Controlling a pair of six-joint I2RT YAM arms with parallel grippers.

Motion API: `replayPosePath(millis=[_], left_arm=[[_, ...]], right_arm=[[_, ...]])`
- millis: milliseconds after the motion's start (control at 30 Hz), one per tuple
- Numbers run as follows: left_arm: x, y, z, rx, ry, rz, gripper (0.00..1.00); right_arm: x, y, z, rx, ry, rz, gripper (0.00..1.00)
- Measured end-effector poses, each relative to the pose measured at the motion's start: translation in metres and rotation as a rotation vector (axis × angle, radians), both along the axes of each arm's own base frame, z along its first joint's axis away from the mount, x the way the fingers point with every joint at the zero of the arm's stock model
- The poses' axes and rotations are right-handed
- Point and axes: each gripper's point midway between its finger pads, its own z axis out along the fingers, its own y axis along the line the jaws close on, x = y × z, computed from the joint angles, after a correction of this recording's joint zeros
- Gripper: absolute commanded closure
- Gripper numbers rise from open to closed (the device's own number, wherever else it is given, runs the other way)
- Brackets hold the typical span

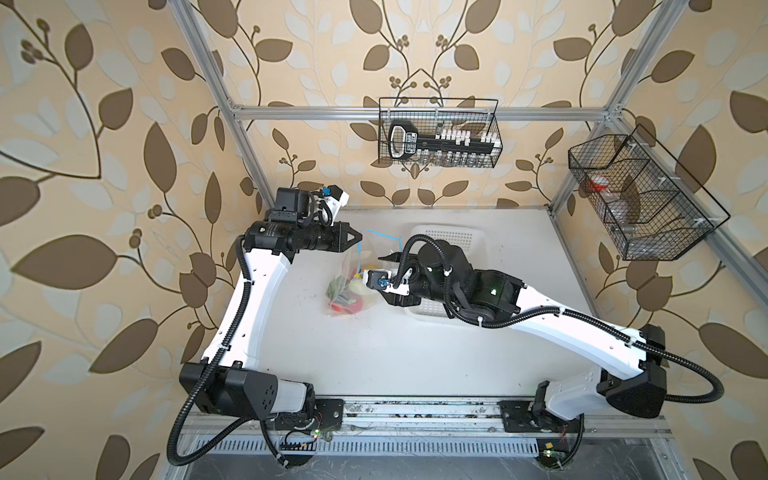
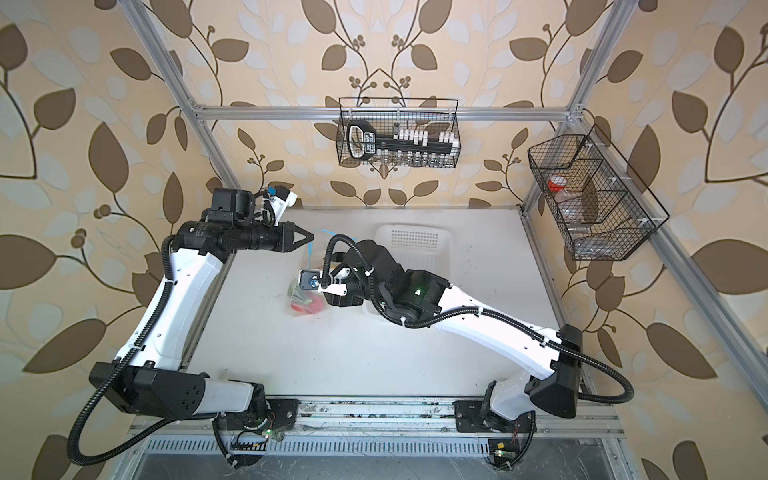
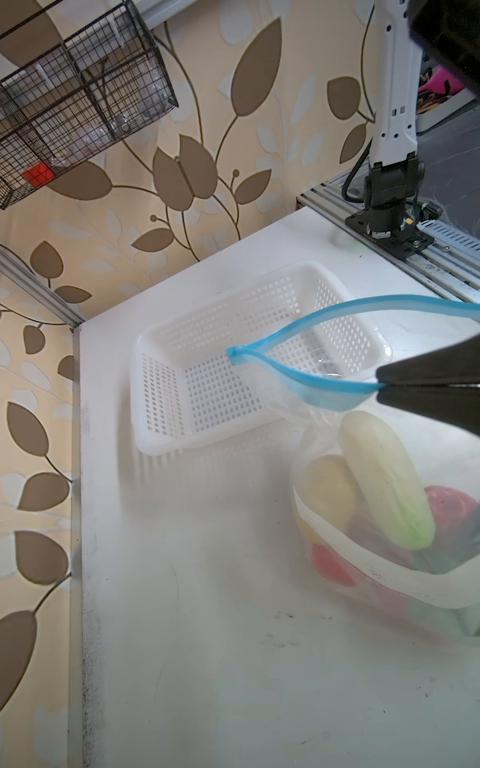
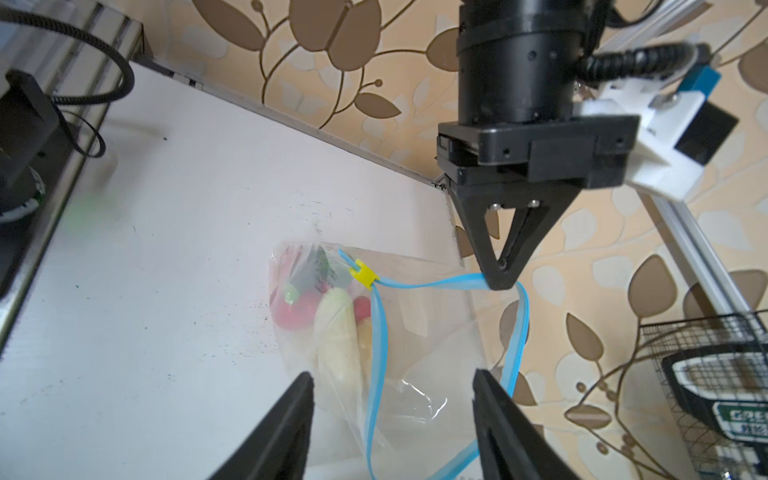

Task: Place the food in the zip-top bag and seal the zipper
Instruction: 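Move the right gripper to the bag's blue zipper edge nearest the robot, then close the right gripper on the blue zipper near the yellow slider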

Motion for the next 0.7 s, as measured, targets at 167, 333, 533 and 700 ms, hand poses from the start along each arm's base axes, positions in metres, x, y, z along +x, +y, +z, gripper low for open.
replayPosePath(millis=[167,333,533,700], left_arm=[[0.000,-0.003,0.001,0.002,0.001,-0.017,1.00],[-0.001,-0.005,0.000,0.007,0.003,-0.028,1.00],[-0.002,-0.005,-0.001,0.012,-0.001,-0.033,1.00],[-0.002,-0.005,-0.001,0.013,-0.003,-0.034,1.00]], right_arm=[[0.001,0.014,-0.004,-0.052,-0.001,0.030,0.50],[-0.002,0.028,-0.015,-0.122,0.007,0.065,0.53],[-0.005,0.035,-0.029,-0.191,0.012,0.090,0.55],[-0.002,0.035,-0.035,-0.224,0.012,0.084,0.60]])
